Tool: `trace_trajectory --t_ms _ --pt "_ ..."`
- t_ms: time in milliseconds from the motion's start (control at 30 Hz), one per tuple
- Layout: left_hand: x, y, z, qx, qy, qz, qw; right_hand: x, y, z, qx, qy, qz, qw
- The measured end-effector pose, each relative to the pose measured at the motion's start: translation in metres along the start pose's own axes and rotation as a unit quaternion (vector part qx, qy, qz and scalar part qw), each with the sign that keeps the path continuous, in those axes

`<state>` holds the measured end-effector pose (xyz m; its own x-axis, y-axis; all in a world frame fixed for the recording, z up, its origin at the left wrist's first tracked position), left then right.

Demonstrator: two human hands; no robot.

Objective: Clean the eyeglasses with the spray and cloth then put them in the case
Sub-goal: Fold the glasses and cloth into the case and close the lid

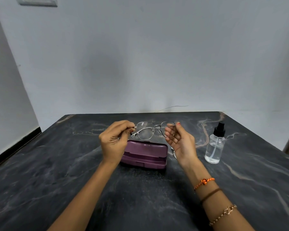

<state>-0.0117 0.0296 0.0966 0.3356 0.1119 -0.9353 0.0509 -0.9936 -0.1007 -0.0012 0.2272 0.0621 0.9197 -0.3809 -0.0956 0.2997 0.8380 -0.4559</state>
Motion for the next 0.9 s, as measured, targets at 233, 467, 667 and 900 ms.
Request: trace_trajectory --t_ms 233,467,667,900 --pt "0.004 0.002 0.021 0.155 0.173 -0.058 0.971 0.000 -0.001 -0.003 0.011 -0.008 0.017 1.000" --pt "0.005 0.000 0.032 0.308 0.283 -0.088 0.904 0.003 -0.007 -0.004 0.021 -0.017 0.044 0.999" --pt "0.010 -0.008 0.034 0.452 0.392 -0.095 0.796 0.007 -0.011 -0.006 0.074 -0.012 0.050 0.996" --pt "0.020 -0.008 0.042 0.549 0.449 -0.162 0.686 0.010 -0.016 -0.011 0.033 -0.042 0.089 0.995"
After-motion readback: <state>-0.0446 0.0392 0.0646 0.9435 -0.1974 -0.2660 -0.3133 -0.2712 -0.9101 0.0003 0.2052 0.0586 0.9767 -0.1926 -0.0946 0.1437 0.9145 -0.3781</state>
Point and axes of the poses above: each hand's wrist, its own x-axis away from the middle knuckle, its own y-axis out of the back of the hand, z = x × y, the point moved 4 cm from there along -x, towards the middle knuckle, and after that the axes turned 7 degrees about x, right-handed, at the moved point
